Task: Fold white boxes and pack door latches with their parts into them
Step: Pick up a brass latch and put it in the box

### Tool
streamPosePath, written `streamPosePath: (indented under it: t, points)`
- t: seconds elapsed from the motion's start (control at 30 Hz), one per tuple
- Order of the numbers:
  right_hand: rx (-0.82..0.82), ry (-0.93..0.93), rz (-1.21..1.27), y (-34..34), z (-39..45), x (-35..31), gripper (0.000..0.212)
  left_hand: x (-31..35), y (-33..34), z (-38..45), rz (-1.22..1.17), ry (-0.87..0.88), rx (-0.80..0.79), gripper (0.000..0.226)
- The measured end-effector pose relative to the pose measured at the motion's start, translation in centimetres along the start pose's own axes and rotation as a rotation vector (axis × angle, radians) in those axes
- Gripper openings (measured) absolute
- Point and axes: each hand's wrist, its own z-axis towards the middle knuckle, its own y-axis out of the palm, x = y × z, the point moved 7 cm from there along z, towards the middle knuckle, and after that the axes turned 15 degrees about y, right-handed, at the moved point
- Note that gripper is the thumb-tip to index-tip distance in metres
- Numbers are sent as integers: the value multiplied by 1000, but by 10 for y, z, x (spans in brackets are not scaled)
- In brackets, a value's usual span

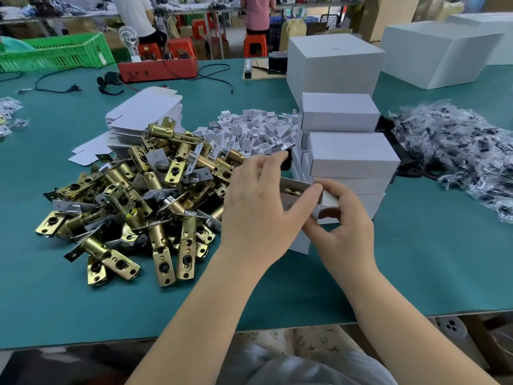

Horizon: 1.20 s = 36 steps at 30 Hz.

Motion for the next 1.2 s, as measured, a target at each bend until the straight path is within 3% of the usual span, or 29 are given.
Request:
streamPosePath:
  t: [0.2, 0.37, 0.47, 0.57, 0.67, 0.8, 0.87, 1.0, 1.2]
  points:
    - [7, -59, 3, 0, -1, -3, 48, -27, 3, -9, -379, 79, -70, 47]
    - [-68, -29, 46, 2, 0, -1, 51, -51, 4, -19, -653, -28, 62, 51]
    - [-70, -6, 34, 2, 1, 1, 46, -51, 12, -22, -647, -29, 24, 43]
    - [63, -76, 65, -11, -2, -6, 31, -51, 20, -24, -725, -82, -7, 36]
    - [221, -118, 303, -42, 2, -11, 17, -52, 22, -25, -760, -116, 5, 37]
    - [441, 84, 531, -97, 39, 14, 9, -55, 27, -27, -792, -161, 10, 32]
    - [432, 266, 461, -111, 70, 35, 11, -56, 29, -27, -781, -175, 7, 33]
    - [264, 519, 126, -118, 128, 75, 18, -56, 30, -26, -768, -177, 10, 33]
    - [216, 445, -395, -106, 153, 97, 25, -57, 32, -25, -769, -177, -2, 32]
